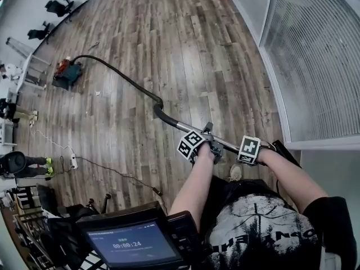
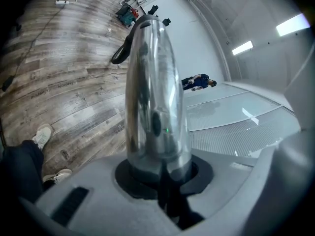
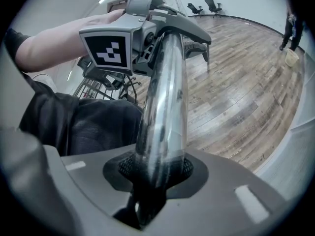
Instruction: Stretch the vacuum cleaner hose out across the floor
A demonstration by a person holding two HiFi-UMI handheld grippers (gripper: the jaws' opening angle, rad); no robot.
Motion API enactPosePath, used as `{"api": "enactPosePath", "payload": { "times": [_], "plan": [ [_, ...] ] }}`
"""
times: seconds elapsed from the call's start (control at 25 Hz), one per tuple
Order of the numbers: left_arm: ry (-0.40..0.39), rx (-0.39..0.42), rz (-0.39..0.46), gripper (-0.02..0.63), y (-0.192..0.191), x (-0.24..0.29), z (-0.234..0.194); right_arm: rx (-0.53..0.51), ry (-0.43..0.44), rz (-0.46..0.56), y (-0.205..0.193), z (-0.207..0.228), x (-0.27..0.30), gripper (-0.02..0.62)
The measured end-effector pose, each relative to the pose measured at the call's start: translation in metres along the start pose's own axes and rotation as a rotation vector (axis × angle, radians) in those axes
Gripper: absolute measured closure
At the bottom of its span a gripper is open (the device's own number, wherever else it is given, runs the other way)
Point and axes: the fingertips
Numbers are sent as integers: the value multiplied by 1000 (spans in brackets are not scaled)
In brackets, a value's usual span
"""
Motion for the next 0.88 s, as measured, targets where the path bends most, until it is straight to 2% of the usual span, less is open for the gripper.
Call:
{"api": "enactPosePath", "payload": {
  "times": [0.24,0.4,0.48,0.68,0.8,0.88],
  "plan": [
    [9,-15,-58,546,-11,22,-12,30,-40,-11,-10,16,10,479],
    [9,-24,-115,551,-18,41,-22,64,-112,28,-11,32,20,474],
    [4,-17,-130,552,-17,50,-24,78,-172,64,-7,41,23,468],
    [13,-16,-154,552,-12,64,-35,89,-439,30,-7,70,19,457],
    [15,-22,-167,552,-12,71,-33,105,-527,17,-6,81,14,463],
    [10,-18,-167,552,-12,77,-27,117,-554,1,-9,89,10,477]
  ]
}}
Point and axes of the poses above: the fingertips, and each gripper's own axes: x forward along the fingers, z to its right, y out of its top, and after that the axes turned 3 degrees about -z, right-handed
